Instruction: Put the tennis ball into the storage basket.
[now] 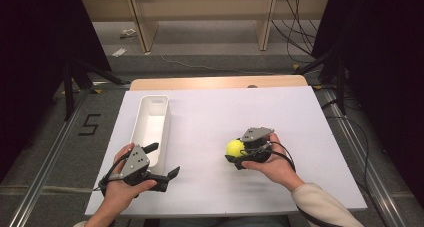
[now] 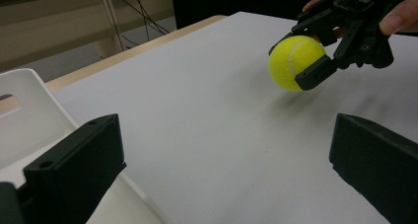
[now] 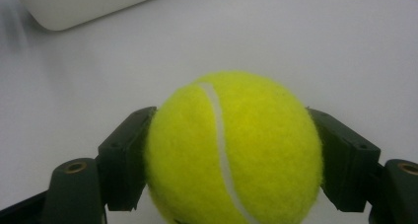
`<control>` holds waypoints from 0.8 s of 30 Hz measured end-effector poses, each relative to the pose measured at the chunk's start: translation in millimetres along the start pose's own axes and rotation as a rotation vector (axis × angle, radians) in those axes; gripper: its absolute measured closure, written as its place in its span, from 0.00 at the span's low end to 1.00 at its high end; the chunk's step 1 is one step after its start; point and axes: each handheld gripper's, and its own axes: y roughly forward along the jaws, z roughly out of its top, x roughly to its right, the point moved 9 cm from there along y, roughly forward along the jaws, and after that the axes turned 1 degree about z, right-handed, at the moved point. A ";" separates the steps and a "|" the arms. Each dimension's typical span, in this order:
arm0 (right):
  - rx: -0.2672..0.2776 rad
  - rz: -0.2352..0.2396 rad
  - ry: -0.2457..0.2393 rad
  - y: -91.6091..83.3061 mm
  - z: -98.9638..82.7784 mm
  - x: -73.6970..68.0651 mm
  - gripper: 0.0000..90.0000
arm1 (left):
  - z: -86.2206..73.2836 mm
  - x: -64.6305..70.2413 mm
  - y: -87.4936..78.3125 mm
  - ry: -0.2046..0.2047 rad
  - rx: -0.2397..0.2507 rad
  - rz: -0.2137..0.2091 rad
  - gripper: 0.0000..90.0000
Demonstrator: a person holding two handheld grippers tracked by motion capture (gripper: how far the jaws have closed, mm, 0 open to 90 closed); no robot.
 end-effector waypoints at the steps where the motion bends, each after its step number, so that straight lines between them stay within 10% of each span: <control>1: 0.002 -0.001 0.002 -0.3 0.4 0.2 0.29 | 0.1 0.0 0.0 0.001 0.000 0.000 0.00; 24: 0.076 -0.008 0.012 -9.9 23.1 2.7 0.29 | 0.2 0.0 -0.2 0.001 0.000 0.001 0.00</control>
